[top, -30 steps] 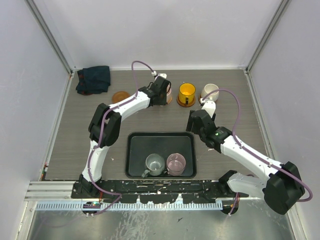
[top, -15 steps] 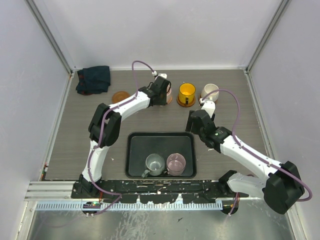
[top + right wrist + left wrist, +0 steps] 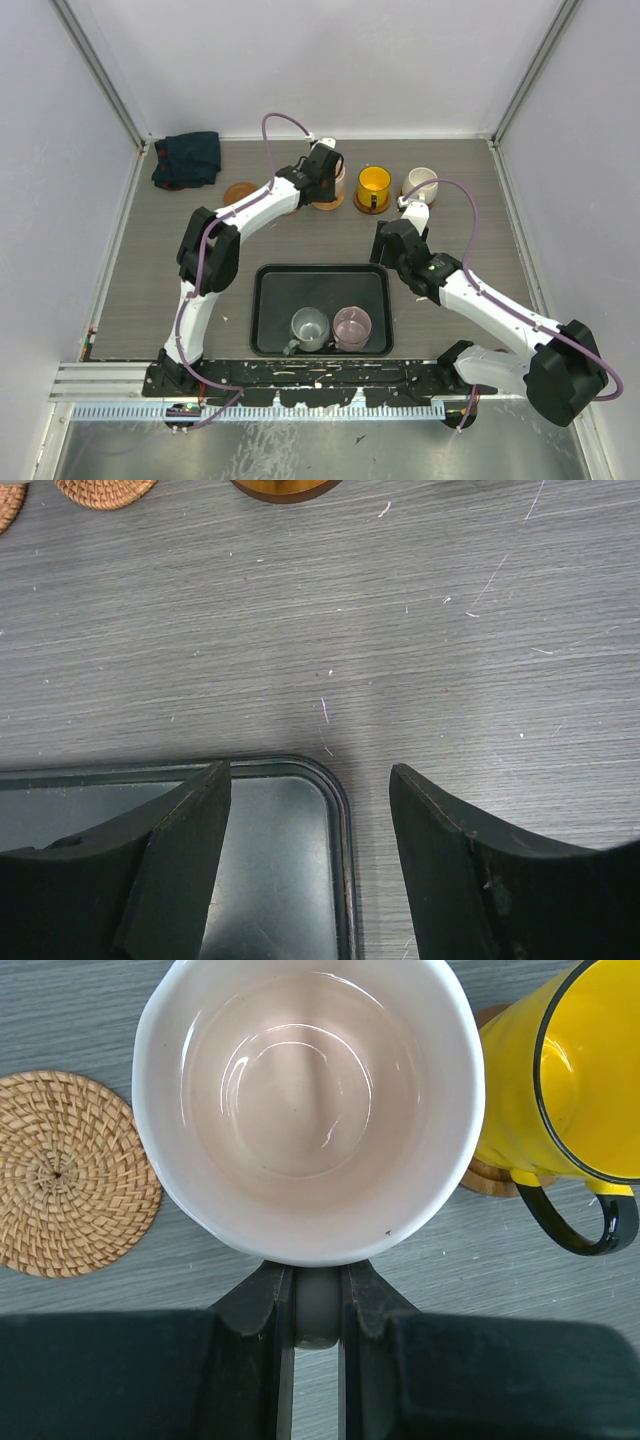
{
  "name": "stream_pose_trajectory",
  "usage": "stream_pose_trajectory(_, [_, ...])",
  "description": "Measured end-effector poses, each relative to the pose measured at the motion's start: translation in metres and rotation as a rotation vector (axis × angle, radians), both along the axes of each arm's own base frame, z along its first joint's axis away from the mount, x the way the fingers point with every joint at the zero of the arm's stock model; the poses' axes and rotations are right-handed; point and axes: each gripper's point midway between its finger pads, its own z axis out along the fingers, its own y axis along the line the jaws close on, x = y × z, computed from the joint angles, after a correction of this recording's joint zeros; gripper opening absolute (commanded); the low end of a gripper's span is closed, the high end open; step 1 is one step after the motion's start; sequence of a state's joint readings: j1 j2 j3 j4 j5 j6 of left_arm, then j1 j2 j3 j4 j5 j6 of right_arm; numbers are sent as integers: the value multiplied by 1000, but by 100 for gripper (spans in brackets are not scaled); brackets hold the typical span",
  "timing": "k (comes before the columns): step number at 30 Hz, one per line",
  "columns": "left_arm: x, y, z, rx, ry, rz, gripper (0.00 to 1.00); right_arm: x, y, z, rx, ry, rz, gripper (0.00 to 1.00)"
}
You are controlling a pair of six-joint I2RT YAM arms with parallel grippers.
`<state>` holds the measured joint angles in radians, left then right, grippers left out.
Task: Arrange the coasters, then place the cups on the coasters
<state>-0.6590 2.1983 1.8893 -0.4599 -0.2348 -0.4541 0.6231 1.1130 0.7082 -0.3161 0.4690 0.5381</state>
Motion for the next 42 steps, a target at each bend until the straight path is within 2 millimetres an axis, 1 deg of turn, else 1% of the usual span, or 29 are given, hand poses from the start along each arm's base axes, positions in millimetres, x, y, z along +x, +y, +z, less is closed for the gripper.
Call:
stream_pose_trajectory(7, [-1,4,2,21,12,10,0,0,1,0,1,0,4,69])
stream_pose_trajectory(13, [4,1,16,10,-7,14,0,-1,2,0,5,1,5,69])
stream_pose_trajectory(15, [5,1,17,11,-11,17,0,-1,2,0,5,1,4,69])
stream_pose_trajectory(18, [5,1,14,15,-5,19,0,-1,2,0,6,1,4,69])
stream_pose_trajectory(25, [4,4,-9,42,36,25,0,-1,3,-3,9,10,5,69])
stream_pose_trajectory(28, [4,6,-15,49,48,30,0,-1,3,-4,8,15,6,69])
stream_pose_trajectory(42, [5,7,-17,30,60,47,0,-2,4,-8,6,27,11,69])
